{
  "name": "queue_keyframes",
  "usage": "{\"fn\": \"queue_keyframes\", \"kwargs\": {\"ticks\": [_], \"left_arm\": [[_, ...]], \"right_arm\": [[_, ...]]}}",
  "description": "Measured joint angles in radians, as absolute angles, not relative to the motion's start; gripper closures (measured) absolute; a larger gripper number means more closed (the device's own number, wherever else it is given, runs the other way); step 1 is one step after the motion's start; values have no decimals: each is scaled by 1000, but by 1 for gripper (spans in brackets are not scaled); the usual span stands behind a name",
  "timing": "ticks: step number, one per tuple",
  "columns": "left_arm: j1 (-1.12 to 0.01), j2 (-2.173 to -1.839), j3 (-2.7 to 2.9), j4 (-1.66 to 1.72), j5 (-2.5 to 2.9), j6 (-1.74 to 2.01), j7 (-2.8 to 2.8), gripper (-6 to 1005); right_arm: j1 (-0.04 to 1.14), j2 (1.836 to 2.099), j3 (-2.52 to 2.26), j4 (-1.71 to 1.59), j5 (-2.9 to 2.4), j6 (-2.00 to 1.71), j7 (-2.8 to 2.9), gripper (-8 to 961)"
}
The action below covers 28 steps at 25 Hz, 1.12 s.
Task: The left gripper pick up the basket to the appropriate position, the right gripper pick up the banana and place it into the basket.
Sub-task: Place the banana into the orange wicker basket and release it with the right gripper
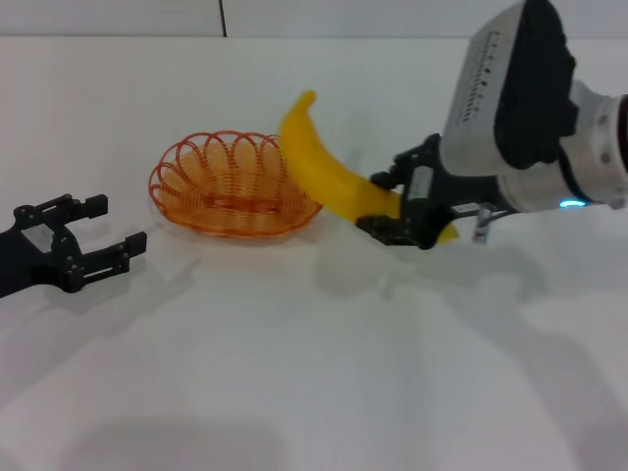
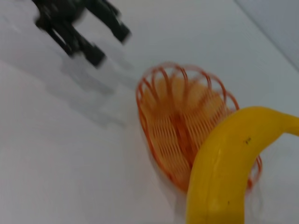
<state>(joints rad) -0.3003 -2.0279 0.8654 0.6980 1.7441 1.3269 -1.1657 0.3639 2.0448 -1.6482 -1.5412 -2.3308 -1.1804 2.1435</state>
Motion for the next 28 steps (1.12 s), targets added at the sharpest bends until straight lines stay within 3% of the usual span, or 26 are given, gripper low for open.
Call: {"fn": "queue_keyframes", "kwargs": {"ticks": [28], "left_arm": [[-327, -2028, 871, 670, 1754, 1301, -1164, 229]], "right_arm": [[472, 2047, -2014, -1302, -2323, -587, 2136, 462]]}}
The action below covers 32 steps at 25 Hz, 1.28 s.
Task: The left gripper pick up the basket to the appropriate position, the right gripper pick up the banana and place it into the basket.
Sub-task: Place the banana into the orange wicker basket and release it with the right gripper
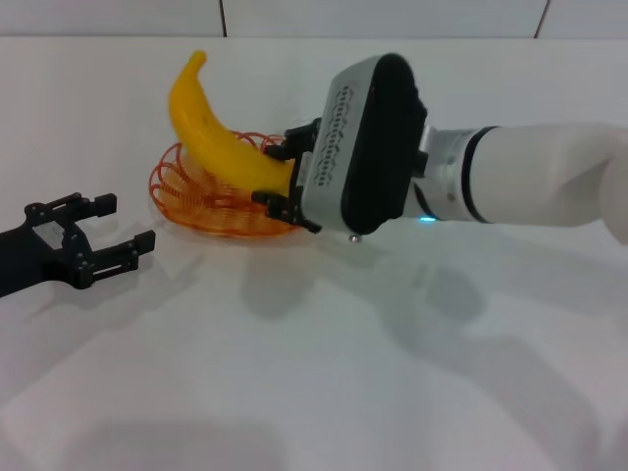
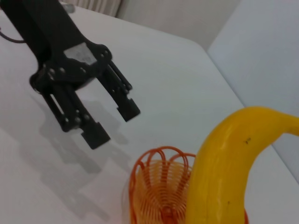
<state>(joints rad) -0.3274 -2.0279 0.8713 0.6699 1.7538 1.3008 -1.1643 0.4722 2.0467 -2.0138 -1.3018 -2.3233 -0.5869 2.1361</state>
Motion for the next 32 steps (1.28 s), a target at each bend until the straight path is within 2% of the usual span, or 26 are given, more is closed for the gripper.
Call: {"fn": "queue_keyframes", "kwargs": {"ticks": [13, 27, 32], "left_arm": [[-330, -2028, 871, 670, 1755, 1301, -1164, 229], [-330, -2028, 871, 670, 1755, 1301, -1164, 228], [-328, -2028, 871, 670, 1755, 1301, -1164, 228]], "right_arm": [[521, 2048, -2085, -1210, -2332, -479, 2132, 456], [518, 2048, -2100, -1223, -2334, -479, 2132, 424], [514, 2048, -2096, -1229, -2328, -469, 2137, 291]]}}
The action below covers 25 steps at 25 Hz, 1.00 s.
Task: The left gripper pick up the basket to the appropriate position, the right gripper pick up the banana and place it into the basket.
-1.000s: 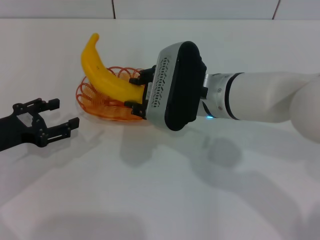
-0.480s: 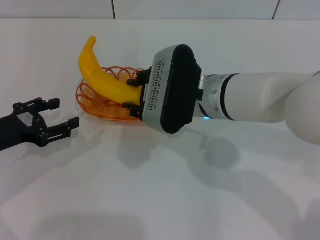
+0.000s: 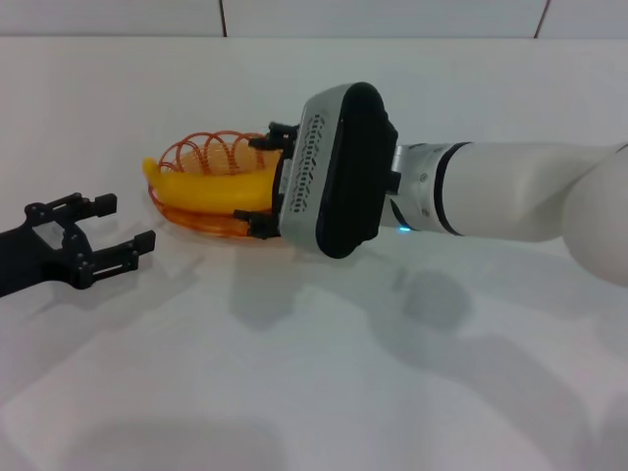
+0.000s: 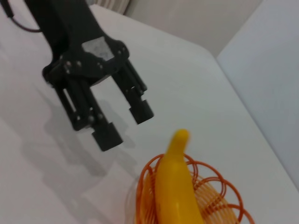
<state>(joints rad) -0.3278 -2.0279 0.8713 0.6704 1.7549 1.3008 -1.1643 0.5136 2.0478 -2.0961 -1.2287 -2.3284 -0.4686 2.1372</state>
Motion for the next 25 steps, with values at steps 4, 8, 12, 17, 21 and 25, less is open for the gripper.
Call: {"fn": "queue_keyframes", "kwargs": {"ticks": [4, 8, 12, 17, 21, 25], "left_arm": [[-325, -2028, 871, 670, 1755, 1301, -1164, 229], [-318, -2028, 866, 670, 1755, 1301, -1163, 229], [-318, -2029, 866, 670, 1750, 1301, -1156, 229], [-317, -2029, 863, 670, 1747, 1301, -1155, 229], [-317, -2029, 863, 670, 1747, 1301, -1155, 229], [-317, -2029, 862, 670, 1746, 1301, -1155, 229]], "right_arm": [[458, 2045, -2090, -1309, -2329, -464, 2132, 185], [394, 2042, -2063, -1413, -2327, -530, 2102, 73], [377, 2041, -2019, -1446, -2302, -615, 2095, 78], [347, 2040, -1916, -1440, -2122, -730, 1943, 84], [335, 2040, -1796, -1387, -1943, -851, 1786, 88], [338, 2040, -1685, -1308, -1840, -942, 1703, 88]]}}
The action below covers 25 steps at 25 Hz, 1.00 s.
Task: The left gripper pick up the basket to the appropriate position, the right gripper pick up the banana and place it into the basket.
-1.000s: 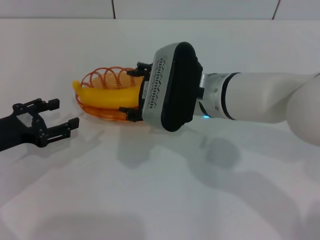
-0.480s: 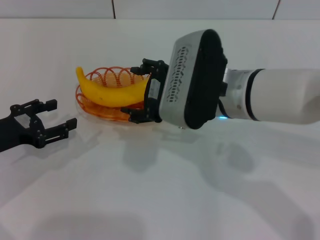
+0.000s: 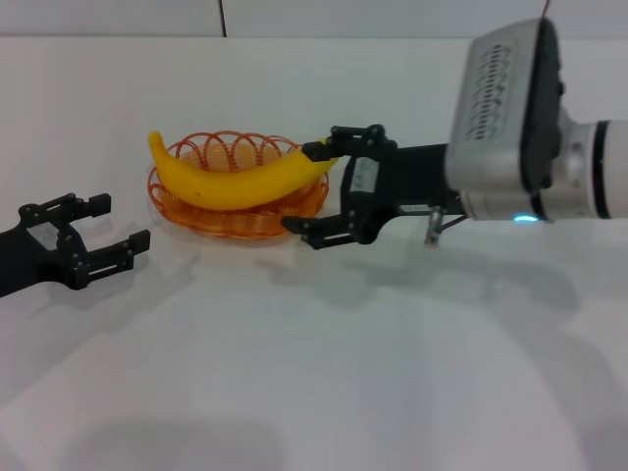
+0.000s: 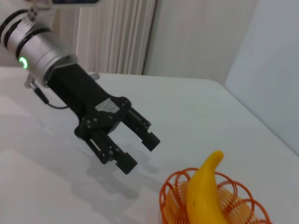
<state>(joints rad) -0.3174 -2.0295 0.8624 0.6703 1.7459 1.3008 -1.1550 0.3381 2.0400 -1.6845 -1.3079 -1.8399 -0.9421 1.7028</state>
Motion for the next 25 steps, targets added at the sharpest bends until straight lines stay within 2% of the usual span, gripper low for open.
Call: {"fn": "queue_keyframes", "kwargs": {"ticks": [25], "left_arm": [[-321, -2033, 867, 635, 1693, 1302, -1090, 228]], "right_arm": [[361, 2036, -1391, -930, -1692, -1101, 1454, 88]]}}
